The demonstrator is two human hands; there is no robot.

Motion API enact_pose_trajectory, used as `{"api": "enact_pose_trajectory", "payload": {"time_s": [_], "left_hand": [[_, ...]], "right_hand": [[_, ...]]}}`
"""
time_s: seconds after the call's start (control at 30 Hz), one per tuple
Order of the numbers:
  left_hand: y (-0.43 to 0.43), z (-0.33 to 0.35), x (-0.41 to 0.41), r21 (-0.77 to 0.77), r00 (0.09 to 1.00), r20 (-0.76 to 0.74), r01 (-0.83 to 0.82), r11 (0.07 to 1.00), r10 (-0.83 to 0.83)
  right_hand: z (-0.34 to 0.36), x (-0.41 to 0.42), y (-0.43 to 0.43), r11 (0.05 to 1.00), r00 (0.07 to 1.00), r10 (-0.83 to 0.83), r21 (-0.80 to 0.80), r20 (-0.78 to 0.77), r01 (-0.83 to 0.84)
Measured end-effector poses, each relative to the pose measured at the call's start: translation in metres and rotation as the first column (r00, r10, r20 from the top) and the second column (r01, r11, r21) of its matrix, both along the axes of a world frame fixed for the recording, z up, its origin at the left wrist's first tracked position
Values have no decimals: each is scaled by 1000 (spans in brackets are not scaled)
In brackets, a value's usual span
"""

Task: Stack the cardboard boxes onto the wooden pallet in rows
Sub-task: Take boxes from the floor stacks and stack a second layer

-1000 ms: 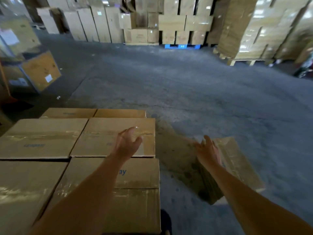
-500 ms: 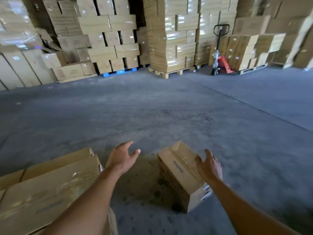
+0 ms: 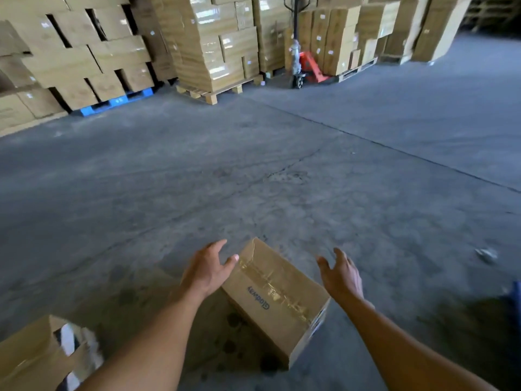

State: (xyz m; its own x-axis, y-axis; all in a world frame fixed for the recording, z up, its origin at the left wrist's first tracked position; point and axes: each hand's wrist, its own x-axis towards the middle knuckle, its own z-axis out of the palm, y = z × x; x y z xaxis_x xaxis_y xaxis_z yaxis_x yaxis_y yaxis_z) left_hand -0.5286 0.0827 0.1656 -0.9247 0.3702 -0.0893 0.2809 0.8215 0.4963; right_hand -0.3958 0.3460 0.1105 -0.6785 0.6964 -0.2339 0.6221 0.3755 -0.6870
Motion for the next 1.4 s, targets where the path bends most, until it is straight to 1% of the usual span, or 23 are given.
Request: {"api": "enact_pose_trajectory", "payload": {"time_s": [0.1, 0.2, 0.27, 0.33, 0.4, 0.5, 0.6, 0.77, 0.93, 1.03, 1.13, 1.23, 1.33, 1.4], "left_hand": [[20, -20, -53, -12, 998, 47, 35, 999, -35], [36, -57, -108, -74, 989, 96, 121, 990, -113], [45, -87, -144, -90, 974, 143, 190, 978, -176], [48, -121, -179, -105, 949, 220, 253, 962, -226], [45, -156, -209, -127, 919, 304, 302, 945, -253], [29, -208, -243, -192, 872, 409, 371, 909, -270], [18, -259, -270, -253, 847, 480, 385, 887, -231], [9, -340, -285, -265, 821, 541, 374, 889, -184], [3, -412, -293, -296, 844, 525, 304, 906, -112], [-1, -444, -300, -314, 848, 526, 264, 912, -64], [-4, -470, -306, -327, 839, 543, 182, 927, 27], [-12, -485, -312, -355, 792, 602, 153, 922, 101], [-18, -487, -318, -293, 731, 674, 130, 947, 108], [-16, -478, -323, -249, 713, 691, 82, 965, 118]], "right_hand": [[-27, -27, 3, 995, 995, -84, -42, 47, 86], [-65, -50, -6, 977, 973, -184, -87, 138, 197], [-90, -67, -17, 950, 944, -265, -114, 198, 290], [-115, -83, -34, 909, 899, -354, -130, 257, 395], [-139, -97, -55, 868, 850, -410, -146, 332, 475], [-173, -110, -88, 815, 774, -438, -162, 458, 557], [-207, -113, -109, 781, 700, -443, -142, 561, 608], [-273, -113, -117, 784, 651, -377, -147, 659, 603], [-337, -101, -117, 758, 591, -384, -124, 710, 641], [-366, -90, -120, 709, 532, -408, -109, 742, 696], [-389, -83, -122, 647, 491, -436, -117, 754, 754], [-406, -80, -122, 586, 492, -466, -160, 735, 794], [-406, -79, -123, 516, 499, -526, -208, 689, 831], [-396, -78, -120, 496, 514, -578, -228, 634, 838]]}}
